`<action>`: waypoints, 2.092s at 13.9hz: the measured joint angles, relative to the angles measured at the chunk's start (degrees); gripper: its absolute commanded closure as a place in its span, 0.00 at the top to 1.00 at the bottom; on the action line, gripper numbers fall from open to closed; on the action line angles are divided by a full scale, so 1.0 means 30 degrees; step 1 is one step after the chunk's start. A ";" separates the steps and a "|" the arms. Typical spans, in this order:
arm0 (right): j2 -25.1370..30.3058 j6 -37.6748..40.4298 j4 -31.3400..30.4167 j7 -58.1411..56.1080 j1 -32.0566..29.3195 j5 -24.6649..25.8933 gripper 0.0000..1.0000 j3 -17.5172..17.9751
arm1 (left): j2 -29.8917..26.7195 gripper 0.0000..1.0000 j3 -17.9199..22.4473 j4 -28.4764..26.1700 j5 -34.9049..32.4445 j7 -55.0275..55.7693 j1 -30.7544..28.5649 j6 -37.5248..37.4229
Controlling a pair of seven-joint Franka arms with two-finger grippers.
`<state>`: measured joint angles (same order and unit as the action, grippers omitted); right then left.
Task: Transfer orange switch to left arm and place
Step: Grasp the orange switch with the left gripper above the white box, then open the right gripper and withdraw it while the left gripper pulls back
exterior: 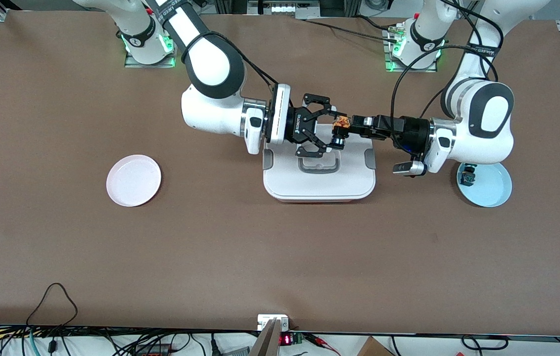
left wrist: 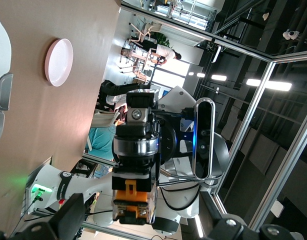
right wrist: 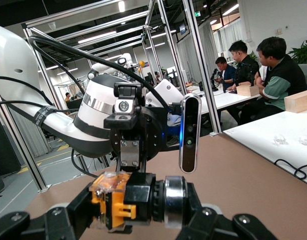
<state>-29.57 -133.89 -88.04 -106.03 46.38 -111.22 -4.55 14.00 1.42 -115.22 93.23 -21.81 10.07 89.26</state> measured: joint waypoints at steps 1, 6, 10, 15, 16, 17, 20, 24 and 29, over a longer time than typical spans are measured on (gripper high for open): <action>0.0000 0.0000 0.0000 -0.0001 -0.0001 0.0000 0.01 0.0000 | 0.0001 0.99 0.0000 0.0000 0.0000 -0.0013 0.0080 0.0202; 0.0000 -0.0003 0.0001 -0.0008 -0.0001 -0.0001 0.02 -0.0001 | 0.0001 0.93 -0.0001 0.0000 0.0001 -0.0061 0.0400 0.0547; 0.0000 -0.0005 0.0001 -0.0009 -0.0001 -0.0001 0.02 -0.0001 | 0.0000 0.39 -0.0001 0.0000 0.0001 -0.0205 0.0427 0.0549; -0.0003 -0.0005 0.0002 -0.0015 0.0000 -0.0004 0.02 0.0000 | -0.0001 0.02 -0.0003 0.0006 0.0023 -0.0360 0.0521 0.0548; -0.0003 -0.0004 0.0008 -0.0015 -0.0005 -0.0008 0.02 -0.0003 | 0.0000 0.00 0.0001 0.0008 0.0035 -0.0399 0.0526 0.0549; -0.0003 -0.0003 0.0010 -0.0015 -0.0005 -0.0008 0.04 -0.0003 | 0.0000 0.00 0.0001 0.0008 0.0036 -0.0401 0.0527 0.0550; -0.0003 0.0000 0.0010 -0.0014 -0.0011 -0.0008 0.26 -0.0003 | 0.0000 0.00 0.0000 0.0009 0.0042 -0.0404 0.0528 0.0551; -0.0002 0.0025 0.0018 0.0014 -0.0254 -0.0005 1.00 -0.0014 | 0.0002 0.00 0.0001 0.0024 0.0086 -0.0405 0.0601 0.0746; 0.0165 0.1915 0.0014 0.0012 -0.1755 0.1569 1.00 -0.0070 | 0.0003 0.00 -0.0001 0.0104 0.0387 -0.0405 0.0832 0.1174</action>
<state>-29.08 -128.14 -87.99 -106.00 41.11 -106.51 -4.76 14.01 1.42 -114.90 94.39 -23.02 12.57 92.78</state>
